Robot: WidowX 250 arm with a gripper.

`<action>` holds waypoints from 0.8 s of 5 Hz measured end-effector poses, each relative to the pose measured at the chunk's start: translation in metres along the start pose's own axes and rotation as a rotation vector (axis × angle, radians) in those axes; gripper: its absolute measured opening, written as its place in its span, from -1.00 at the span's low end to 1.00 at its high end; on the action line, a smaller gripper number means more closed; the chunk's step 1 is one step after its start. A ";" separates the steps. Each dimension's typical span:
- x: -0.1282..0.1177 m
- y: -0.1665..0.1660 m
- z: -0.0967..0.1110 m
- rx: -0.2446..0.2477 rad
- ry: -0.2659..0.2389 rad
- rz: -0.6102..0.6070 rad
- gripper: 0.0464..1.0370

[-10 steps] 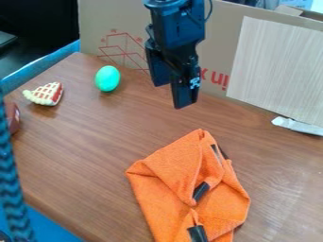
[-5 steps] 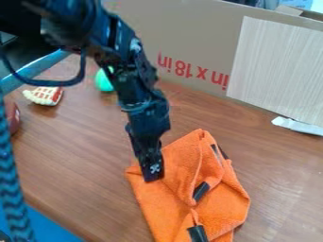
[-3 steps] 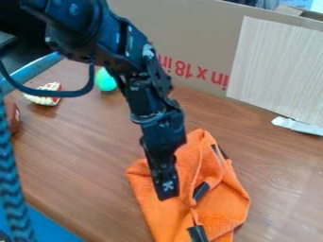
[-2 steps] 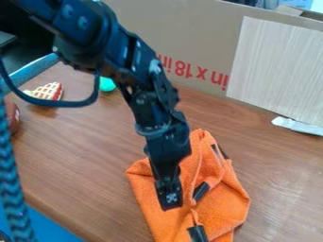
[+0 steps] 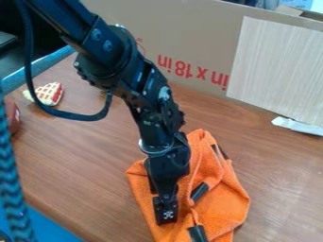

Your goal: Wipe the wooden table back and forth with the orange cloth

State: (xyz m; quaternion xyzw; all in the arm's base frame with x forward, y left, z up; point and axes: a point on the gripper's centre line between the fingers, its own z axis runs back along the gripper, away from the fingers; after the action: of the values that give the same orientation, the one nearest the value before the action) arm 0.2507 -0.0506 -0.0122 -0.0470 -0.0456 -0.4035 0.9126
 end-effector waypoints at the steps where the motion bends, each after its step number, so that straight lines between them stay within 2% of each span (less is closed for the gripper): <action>1: 0.004 0.006 -0.001 0.013 0.003 0.003 0.93; 4: 0.030 0.056 -0.001 0.051 -0.033 0.109 0.93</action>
State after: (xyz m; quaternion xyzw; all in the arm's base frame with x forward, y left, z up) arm 0.3123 -0.0355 -0.0120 -0.0327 -0.0682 -0.3512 0.9333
